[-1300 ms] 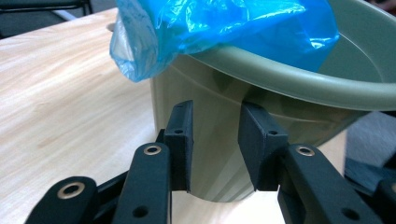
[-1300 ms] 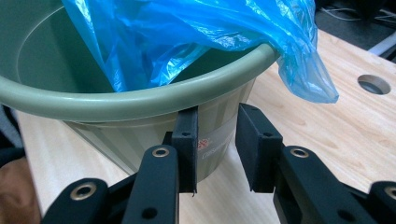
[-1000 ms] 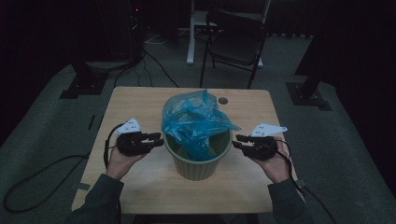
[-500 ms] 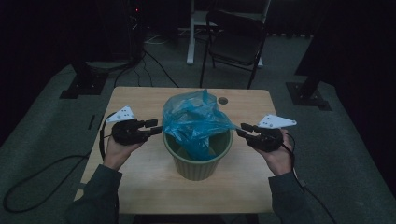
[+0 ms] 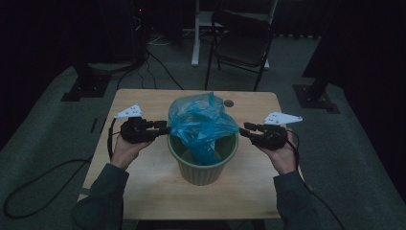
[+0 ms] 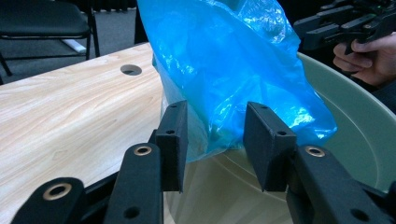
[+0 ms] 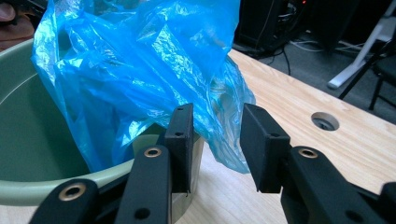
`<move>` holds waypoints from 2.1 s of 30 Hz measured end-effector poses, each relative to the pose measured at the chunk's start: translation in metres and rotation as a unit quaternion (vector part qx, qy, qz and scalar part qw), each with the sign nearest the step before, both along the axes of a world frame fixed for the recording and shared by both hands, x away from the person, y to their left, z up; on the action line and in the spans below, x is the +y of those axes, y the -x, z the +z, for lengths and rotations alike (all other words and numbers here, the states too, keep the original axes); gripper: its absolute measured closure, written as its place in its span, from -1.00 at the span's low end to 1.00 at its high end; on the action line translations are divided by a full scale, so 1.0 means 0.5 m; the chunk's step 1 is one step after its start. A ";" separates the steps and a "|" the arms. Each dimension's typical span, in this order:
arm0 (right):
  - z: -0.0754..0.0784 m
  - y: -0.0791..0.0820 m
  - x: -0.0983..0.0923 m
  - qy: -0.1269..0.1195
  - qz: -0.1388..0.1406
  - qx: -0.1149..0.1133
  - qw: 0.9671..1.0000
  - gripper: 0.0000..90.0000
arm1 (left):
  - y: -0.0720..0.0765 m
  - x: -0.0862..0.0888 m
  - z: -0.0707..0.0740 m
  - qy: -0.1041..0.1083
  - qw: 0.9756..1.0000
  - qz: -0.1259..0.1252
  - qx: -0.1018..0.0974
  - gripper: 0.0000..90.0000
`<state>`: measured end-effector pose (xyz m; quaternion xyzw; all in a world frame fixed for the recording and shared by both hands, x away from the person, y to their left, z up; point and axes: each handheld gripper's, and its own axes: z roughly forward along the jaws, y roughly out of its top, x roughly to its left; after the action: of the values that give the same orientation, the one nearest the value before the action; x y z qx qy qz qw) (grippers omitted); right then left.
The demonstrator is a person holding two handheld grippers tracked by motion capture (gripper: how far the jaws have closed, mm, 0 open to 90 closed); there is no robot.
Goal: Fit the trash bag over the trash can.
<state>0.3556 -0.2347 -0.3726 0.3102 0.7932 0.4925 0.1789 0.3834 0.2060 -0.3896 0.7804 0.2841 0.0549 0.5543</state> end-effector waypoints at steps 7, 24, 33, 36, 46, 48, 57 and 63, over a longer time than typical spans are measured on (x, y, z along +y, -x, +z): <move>-0.004 -0.001 0.003 -0.001 0.019 0.011 1.000 0.86 | -0.001 -0.001 0.004 0.008 1.000 -0.020 0.008 0.85; -0.032 0.046 -0.004 0.009 0.055 0.035 0.998 1.00 | 0.078 0.012 -0.026 -0.012 1.000 -0.016 -0.006 0.95; -0.051 0.061 -0.008 -0.010 0.073 0.057 0.996 1.00 | 0.094 0.008 -0.042 -0.015 1.000 -0.015 -0.008 0.99; -0.056 0.066 -0.007 -0.013 0.081 0.061 0.995 1.00 | 0.101 0.006 -0.045 -0.020 1.000 -0.019 -0.012 1.00; -0.060 0.073 0.014 0.001 0.107 0.066 0.992 1.00 | 0.110 -0.026 -0.056 -0.049 0.998 -0.042 -0.016 1.00; -0.061 0.070 0.014 -0.001 0.104 0.067 0.992 1.00 | 0.107 -0.030 -0.059 -0.052 0.998 -0.039 -0.016 1.00; -0.071 0.049 0.053 0.026 0.093 0.055 0.994 1.00 | 0.090 -0.086 -0.083 -0.083 0.995 -0.057 -0.012 1.00; -0.071 0.051 0.051 0.027 0.090 0.052 0.994 1.00 | 0.093 -0.084 -0.082 -0.082 0.995 -0.053 -0.015 1.00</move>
<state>0.3301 -0.2093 -0.4079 0.2584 0.8390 0.4682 0.1005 0.3371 0.1641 -0.4305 0.8362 0.2288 0.0598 0.4949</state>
